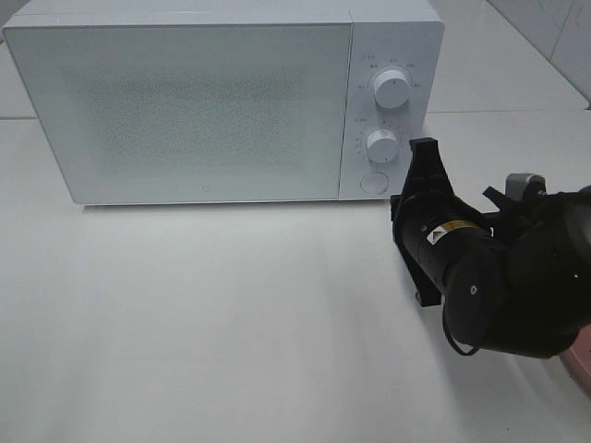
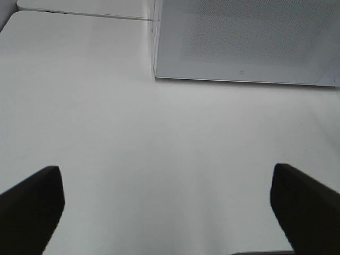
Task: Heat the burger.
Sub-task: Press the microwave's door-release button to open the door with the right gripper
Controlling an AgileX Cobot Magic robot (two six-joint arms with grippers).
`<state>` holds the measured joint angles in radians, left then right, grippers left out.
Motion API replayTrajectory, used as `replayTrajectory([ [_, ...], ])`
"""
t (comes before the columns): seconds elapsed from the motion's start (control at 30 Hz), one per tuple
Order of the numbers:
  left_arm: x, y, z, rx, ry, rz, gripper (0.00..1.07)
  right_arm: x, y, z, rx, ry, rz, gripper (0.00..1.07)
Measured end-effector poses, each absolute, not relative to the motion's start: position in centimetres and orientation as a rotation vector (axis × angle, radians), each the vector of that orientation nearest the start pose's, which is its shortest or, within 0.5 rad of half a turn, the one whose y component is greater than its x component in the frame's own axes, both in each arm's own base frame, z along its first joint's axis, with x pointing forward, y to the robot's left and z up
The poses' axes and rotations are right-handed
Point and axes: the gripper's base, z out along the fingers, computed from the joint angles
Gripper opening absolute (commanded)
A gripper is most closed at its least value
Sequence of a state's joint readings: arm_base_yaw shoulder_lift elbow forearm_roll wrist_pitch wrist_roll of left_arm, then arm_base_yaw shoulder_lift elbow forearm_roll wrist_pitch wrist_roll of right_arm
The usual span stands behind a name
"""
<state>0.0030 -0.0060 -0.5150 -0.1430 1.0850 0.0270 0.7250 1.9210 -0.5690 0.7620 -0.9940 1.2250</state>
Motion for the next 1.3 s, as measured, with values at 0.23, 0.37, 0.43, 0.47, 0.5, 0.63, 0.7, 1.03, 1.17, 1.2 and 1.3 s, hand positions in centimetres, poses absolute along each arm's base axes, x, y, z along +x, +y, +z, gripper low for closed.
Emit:
replayTrajectory([
  [0.23, -0.9, -1.2, 28.0, 0.035, 2.042, -0.152, 0.98, 27.9, 15.6, 10.4, 1.312, 1.602, 1.001, 0.0],
  [0.37, -0.9, -1.2, 28.0, 0.035, 2.042, -0.152, 0.98, 29.1, 15.6, 10.2, 1.309, 1.618, 1.032, 0.0],
  [0.43, -0.9, -1.2, 28.0, 0.035, 2.042, -0.152, 0.98, 29.5, 15.6, 10.0, 1.31, 1.623, 1.04, 0.0],
  [0.47, -0.9, -1.2, 28.0, 0.035, 2.042, -0.152, 0.98, 29.7, 15.5, 9.9, 1.312, 1.623, 1.047, 0.0],
  [0.5, -0.9, -1.2, 28.0, 0.035, 2.042, -0.152, 0.98, 29.7, 15.5, 9.9, 1.312, 1.623, 1.047, 0.0],
  [0.63, -0.9, -1.2, 28.0, 0.035, 2.042, -0.152, 0.98, 30.6, 15.3, 9.1, 1.322, 1.636, 1.05, 0.0],
  [0.7, -0.9, -1.2, 28.0, 0.035, 2.042, -0.152, 0.98, 31.0, 15.3, 8.7, 1.324, 1.649, 1.042, 0.0],
  [1.03, -0.9, -1.2, 28.0, 0.035, 2.042, -0.152, 0.98, 32.8, 15.6, 8.1, 1.315, 1.649, 1.057, 0.0],
  [1.17, -0.9, -1.2, 28.0, 0.035, 2.042, -0.152, 0.98, 33.3, 16.0, 7.4, 1.312, 1.669, 1.052, 0.0],
  [1.2, -0.9, -1.2, 28.0, 0.035, 2.042, -0.152, 0.98, 33.3, 16.0, 7.4, 1.312, 1.669, 1.052, 0.0],
  [1.3, -0.9, -1.2, 28.0, 0.035, 2.042, -0.152, 0.98, 33.4, 16.0, 7.3, 1.314, 1.666, 1.051, 0.0],
])
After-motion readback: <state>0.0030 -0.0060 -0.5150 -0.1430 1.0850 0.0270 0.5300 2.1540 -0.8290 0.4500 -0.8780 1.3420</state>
